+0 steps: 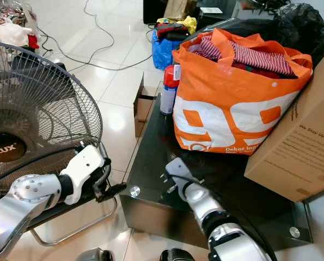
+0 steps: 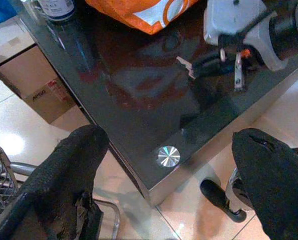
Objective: Hang keys on a hook
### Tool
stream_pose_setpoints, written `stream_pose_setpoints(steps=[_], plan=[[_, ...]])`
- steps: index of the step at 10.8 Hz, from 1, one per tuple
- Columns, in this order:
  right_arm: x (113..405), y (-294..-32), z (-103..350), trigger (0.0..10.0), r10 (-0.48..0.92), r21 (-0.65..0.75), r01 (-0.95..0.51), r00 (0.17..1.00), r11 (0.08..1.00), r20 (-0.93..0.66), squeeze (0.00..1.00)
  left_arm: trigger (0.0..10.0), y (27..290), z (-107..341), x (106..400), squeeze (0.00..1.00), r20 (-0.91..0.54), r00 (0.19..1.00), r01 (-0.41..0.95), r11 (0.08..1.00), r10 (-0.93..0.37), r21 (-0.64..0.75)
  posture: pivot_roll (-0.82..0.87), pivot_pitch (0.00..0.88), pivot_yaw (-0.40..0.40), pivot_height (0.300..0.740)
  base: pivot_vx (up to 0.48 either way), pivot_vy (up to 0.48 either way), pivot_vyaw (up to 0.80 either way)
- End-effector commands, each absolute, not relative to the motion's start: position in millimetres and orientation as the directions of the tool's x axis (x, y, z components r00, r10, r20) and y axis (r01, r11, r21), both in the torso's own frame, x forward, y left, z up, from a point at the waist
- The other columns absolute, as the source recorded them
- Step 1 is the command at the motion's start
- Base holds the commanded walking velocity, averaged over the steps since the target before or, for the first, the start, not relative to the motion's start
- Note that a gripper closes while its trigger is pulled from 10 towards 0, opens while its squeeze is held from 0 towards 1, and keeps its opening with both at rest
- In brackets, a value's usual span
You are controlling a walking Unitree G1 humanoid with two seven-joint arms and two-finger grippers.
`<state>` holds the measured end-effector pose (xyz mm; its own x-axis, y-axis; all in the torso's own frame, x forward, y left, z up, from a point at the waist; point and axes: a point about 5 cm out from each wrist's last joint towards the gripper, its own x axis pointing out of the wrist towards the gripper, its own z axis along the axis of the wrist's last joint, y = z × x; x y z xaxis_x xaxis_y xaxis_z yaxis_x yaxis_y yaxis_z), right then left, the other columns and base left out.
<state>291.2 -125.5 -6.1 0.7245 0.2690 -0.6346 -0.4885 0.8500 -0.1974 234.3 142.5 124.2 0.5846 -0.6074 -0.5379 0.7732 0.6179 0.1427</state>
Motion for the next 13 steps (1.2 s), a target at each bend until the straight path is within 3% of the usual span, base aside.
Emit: stream_pose_setpoints(steps=[1,3,5,6,8,9,10,13], plan=[[297.8,-129.0,5.6,0.0,0.308,-0.137,-0.472,0.741,0.871,-0.597,0.00,10.0,142.1,124.5,236.2,0.62,-0.527,0.602,0.763,0.627,-0.600,0.157,-0.05,0.000,-0.053,0.740,0.000,0.000,0.00],[306.6,-144.3,45.7,0.0,0.363,0.082,-0.371,0.800,0.925,-0.477,0.00,10.0,137.7,123.8,240.6,0.62,-0.497,0.629,0.742,0.652,-0.598,0.155,-0.05,0.000,-0.043,0.740,0.000,0.000,0.00],[305.1,-159.4,73.2,0.0,0.359,0.228,-0.286,0.839,0.931,-0.410,0.00,10.0,135.4,122.5,242.5,0.61,-0.478,0.650,0.725,0.671,-0.591,0.157,-0.05,0.000,-0.047,0.740,0.000,0.000,0.00],[298.8,-167.8,96.9,0.0,0.339,0.393,-0.198,0.881,0.898,-0.331,0.00,10.0,137.6,121.0,244.9,0.59,-0.459,0.689,0.688,0.705,-0.560,0.172,-0.04,0.000,-0.055,0.740,0.000,0.000,0.00],[288.4,-171.8,116.3,0.0,0.299,0.454,-0.160,0.921,0.876,-0.252,0.00,10.0,138.4,121.7,248.6,0.57,-0.411,0.749,0.622,0.764,-0.519,0.168,-0.04,0.000,-0.057,0.740,0.000,0.000,0.00],[273.0,-176.5,136.4,0.0,0.164,0.503,-0.067,0.975,0.861,-0.150,0.00,10.0,143.4,125.0,253.4,0.56,-0.343,0.841,0.492,0.855,-0.418,0.165,-0.02,0.000,-0.055,0.740,0.000,0.000,0.00],[262.5,-177.1,149.9,0.0,0.078,0.565,-0.005,0.991,0.825,-0.105,0.00,10.0,149.3,127.7,258.5,0.58,-0.302,0.884,0.420,0.890,-0.356,0.181,-0.02,0.000,-0.048,0.740,0.000,0.000,0.00],[253.8,-172.4,163.2,0.0,-0.044,0.532,0.049,0.999,0.845,-0.022,0.00,10.0,158.3,142.5,270.1,0.57,-0.215,0.922,0.361,0.916,-0.322,0.177,-0.03,0.000,-0.029,0.740,0.000,0.000,0.00]])
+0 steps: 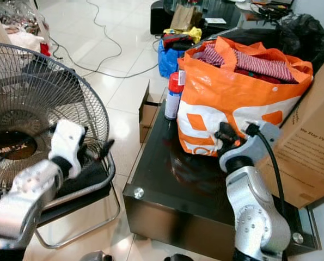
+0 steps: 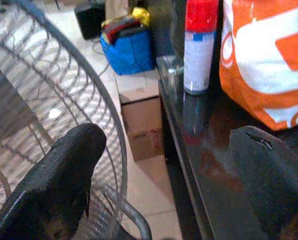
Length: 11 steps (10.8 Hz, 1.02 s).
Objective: Hang keys on a hook
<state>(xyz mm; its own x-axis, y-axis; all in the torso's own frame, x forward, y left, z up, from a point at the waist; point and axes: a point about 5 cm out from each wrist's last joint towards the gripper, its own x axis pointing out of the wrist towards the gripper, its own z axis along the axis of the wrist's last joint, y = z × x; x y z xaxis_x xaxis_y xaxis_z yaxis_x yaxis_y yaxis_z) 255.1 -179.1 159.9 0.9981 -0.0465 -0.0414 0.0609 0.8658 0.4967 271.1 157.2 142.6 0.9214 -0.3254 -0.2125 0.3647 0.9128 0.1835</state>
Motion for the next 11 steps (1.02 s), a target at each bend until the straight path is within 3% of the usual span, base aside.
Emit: stream_pose_setpoints(steps=[1,2,3,4,8,11], plan=[[258.2,-169.4,167.0,0.0,-0.067,0.504,0.055,0.998,0.862,0.005,0.00,10.0,159.8,142.0,277.7,0.56,-0.206,0.927,0.352,0.914,-0.312,0.202,-0.03,0.000,-0.027,0.740,0.000,0.000,0.00],[261.3,-166.3,165.2,0.0,-0.054,0.420,0.041,0.998,0.906,0.018,0.00,10.0,160.1,139.0,282.1,0.56,-0.215,0.930,0.344,0.913,-0.299,0.221,-0.01,0.000,-0.033,0.740,0.000,0.000,0.00],[266.5,-157.1,154.4,0.7,-0.011,0.284,0.018,1.000,0.959,-0.028,0.00,10.0,160.8,139.7,283.2,0.56,-0.219,0.931,0.344,0.905,-0.293,0.250,0.02,0.000,-0.048,0.740,0.000,0.000,0.00],[270.0,-151.2,140.5,9.9,-0.013,0.206,0.035,0.994,0.978,-0.108,0.00,10.0,165.3,140.0,280.1,0.56,-0.209,0.938,0.326,0.910,-0.277,0.257,0.04,0.000,-0.066,0.740,0.000,0.000,0.00],[269.1,-151.4,127.9,10.0,-0.009,0.128,0.027,0.990,0.991,-0.143,0.00,10.0,163.0,137.6,282.4,0.56,-0.187,0.939,0.332,0.899,-0.288,0.285,0.03,0.000,-0.060,0.740,0.000,0.000,0.00],[274.7,-149.0,125.3,10.0,0.014,0.047,-0.006,0.987,0.999,-0.157,0.00,10.0,166.1,136.1,279.1,0.56,-0.178,0.948,0.305,0.907,-0.262,0.290,0.06,0.000,-0.099,0.740,0.000,0.000,0.00]])
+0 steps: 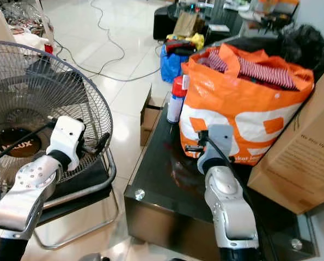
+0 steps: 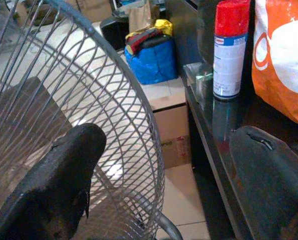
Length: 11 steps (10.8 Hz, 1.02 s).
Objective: Hang keys on a hook
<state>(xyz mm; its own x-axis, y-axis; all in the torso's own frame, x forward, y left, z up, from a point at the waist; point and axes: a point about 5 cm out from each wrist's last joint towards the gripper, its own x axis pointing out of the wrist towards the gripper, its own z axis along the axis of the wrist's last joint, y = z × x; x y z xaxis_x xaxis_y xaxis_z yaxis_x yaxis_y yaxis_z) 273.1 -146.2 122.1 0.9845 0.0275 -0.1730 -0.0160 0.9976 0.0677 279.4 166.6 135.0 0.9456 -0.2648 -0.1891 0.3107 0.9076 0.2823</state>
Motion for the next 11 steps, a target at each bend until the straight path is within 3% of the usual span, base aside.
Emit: stream_pose_setpoints(steps=[1,5,11], plan=[[276.3,-148.3,128.3,10.0,0.021,0.081,-0.010,0.990,0.997,-0.139,0.00,10.0,166.9,135.5,278.5,0.56,-0.175,0.951,0.298,0.910,-0.256,0.289,0.05,0.000,-0.101,0.740,0.000,0.000,0.00],[278.0,-150.7,127.3,10.0,0.011,0.055,-0.004,0.991,0.998,-0.130,0.00,10.0,165.0,133.0,276.8,0.56,-0.173,0.954,0.286,0.917,-0.245,0.278,0.06,0.000,-0.120,0.740,0.000,0.000,0.00],[277.7,-151.8,125.0,10.0,0.020,0.053,-0.012,0.987,0.999,-0.156,0.00,10.0,163.8,132.0,277.2,0.56,-0.169,0.957,0.276,0.920,-0.236,0.277,0.04,0.000,-0.121,0.740,-0.266,0.000,0.00]])
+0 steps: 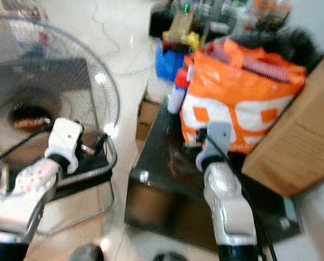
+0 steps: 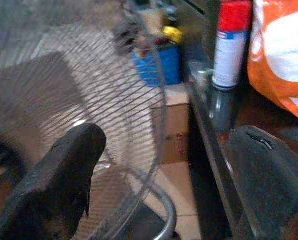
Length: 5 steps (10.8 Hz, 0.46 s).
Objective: Hang keys on a hook
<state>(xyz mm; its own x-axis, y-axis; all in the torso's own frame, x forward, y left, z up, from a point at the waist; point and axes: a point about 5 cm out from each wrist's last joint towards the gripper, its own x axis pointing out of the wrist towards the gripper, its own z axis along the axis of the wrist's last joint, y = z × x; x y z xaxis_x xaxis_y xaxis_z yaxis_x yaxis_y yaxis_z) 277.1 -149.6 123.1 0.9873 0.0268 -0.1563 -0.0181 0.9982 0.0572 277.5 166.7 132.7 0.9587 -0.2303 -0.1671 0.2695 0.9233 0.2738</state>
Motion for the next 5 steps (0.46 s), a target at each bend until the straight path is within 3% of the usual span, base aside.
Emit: stream_pose_setpoints(steps=[1,2,5], plan=[[277.7,-151.5,124.5,10.0,0.020,0.053,-0.011,0.987,0.999,-0.159,0.00,10.0,164.4,132.0,277.5,0.56,-0.169,0.957,0.275,0.920,-0.235,0.279,0.05,0.000,-0.117,0.740,-0.274,0.000,0.00],[277.5,-151.2,124.3,10.0,0.018,0.054,-0.010,0.987,0.999,-0.160,0.00,10.0,164.7,131.8,278.0,0.56,-0.170,0.956,0.279,0.919,-0.238,0.280,0.04,0.000,-0.104,0.740,-0.274,0.000,0.00],[262.8,-158.6,127.8,10.0,-0.048,0.027,0.052,0.988,0.998,-0.146,0.00,10.0,152.4,131.5,287.7,0.56,-0.190,0.925,0.372,0.886,-0.329,0.276,-0.09,0.000,0.049,0.740,-0.275,0.000,0.00]])
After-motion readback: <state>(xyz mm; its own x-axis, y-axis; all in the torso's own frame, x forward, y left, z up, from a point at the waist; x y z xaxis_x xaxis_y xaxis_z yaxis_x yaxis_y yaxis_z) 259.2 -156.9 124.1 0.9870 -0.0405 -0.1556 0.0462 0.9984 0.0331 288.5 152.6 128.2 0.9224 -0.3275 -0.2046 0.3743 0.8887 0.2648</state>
